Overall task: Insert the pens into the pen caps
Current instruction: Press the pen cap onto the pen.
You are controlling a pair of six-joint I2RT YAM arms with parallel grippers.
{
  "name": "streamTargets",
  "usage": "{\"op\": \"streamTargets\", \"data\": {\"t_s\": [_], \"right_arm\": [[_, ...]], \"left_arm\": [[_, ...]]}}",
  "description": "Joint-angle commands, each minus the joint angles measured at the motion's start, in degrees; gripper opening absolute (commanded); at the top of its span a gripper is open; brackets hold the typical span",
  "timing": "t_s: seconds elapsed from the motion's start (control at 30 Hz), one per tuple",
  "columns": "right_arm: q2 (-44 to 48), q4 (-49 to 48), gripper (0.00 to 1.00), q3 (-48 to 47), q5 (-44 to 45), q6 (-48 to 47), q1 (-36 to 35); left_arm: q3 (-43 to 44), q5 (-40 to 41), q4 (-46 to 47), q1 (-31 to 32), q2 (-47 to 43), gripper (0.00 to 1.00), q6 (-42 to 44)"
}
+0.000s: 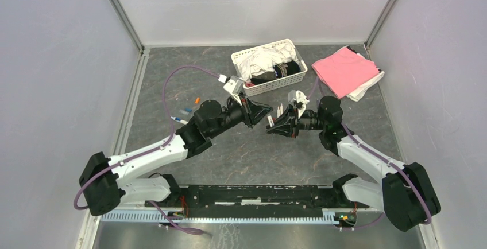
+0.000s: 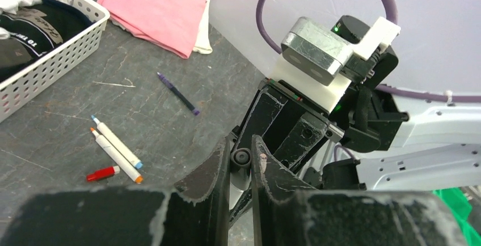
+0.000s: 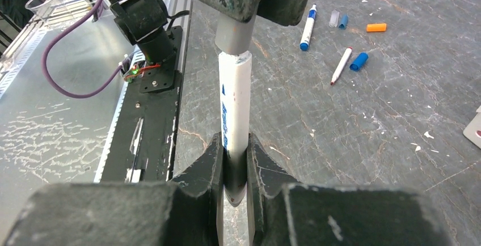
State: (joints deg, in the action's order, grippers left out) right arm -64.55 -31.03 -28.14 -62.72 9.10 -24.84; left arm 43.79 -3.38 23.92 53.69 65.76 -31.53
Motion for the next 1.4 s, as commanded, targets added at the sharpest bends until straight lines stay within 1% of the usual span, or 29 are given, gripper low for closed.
{"op": "streamTargets", "data": {"t_s": [0.0,0.13,0.23,0.27,0.37,0.43,0.53,0.67,0.73,0.83,0.93,1.17,1.23,1.33,1.37], "right_arm": [[0.84,-4.07,0.0,-0.75,-0.82,2.39,0.07],[-0.05,-7.76,0.0,-0.39,-1.78,7.55,0.76],[-0.14,-13.23,0.0,0.81,-1.8,12.36,1.92],[0.03,-14.51,0.0,1.18,-1.62,13.35,2.27],[0.47,-16.55,0.0,1.78,-1.41,14.01,2.54],[0.56,-17.07,0.0,1.95,-1.35,13.76,2.44],[0.75,-15.6,0.0,1.59,-0.56,11.62,2.5],[0.78,-10.63,0.0,0.69,1.15,7.15,2.47],[1.05,-9.61,0.0,0.54,1.39,5.93,2.6],[1.04,-11.75,0.0,0.61,0.8,7.54,3.48],[0.8,-17.75,0.0,1.58,-0.41,12.45,4.09],[0.46,-26.13,0.0,2.65,-1.57,18.1,4.32],[0.84,-23.46,0.0,2.03,-0.61,15.7,4.36],[1.71,-0.8,0.0,-3.33,4.72,-1.14,4.36],[1.75,0.67,0.0,-3.58,5.92,-2.14,4.41]], "left_arm": [[2.75,-7.08,-5.2,0.19,2.03,0.02,7.09],[2.08,-10.69,-6.74,0.19,1.73,0.02,13.5],[1.47,-10.26,-7.05,0.14,1.55,0.02,14.42],[0.72,-10.09,-5.99,0.18,1.54,0.02,13.49],[-4.15,-9.47,2.32,0.34,1.4,0.02,8.38],[-6.3,-10.03,6.1,0.36,2.14,0.02,5.37],[-7.65,-10.56,8.94,0.87,4.69,0.02,0.95],[-10.63,-7.62,14.41,3.54,6.58,0.02,-4.82],[-11.58,-7.63,14.62,4.45,6.87,0.02,-6.07],[-12.53,-8.55,10.92,5.33,5.68,0.02,-4.93],[-12.85,-7.54,6.57,6.79,4.78,0.02,-1.35],[-12.14,-7.09,5.25,10.59,8.38,0.02,4.13],[-11.93,-7.13,5.41,10.62,9.54,0.02,3.49],[-9.74,-3.4,0.86,10.88,11.53,0.02,-0.6],[-8.99,-1.06,-1.27,11.48,12.22,0.02,-2.36]]}}
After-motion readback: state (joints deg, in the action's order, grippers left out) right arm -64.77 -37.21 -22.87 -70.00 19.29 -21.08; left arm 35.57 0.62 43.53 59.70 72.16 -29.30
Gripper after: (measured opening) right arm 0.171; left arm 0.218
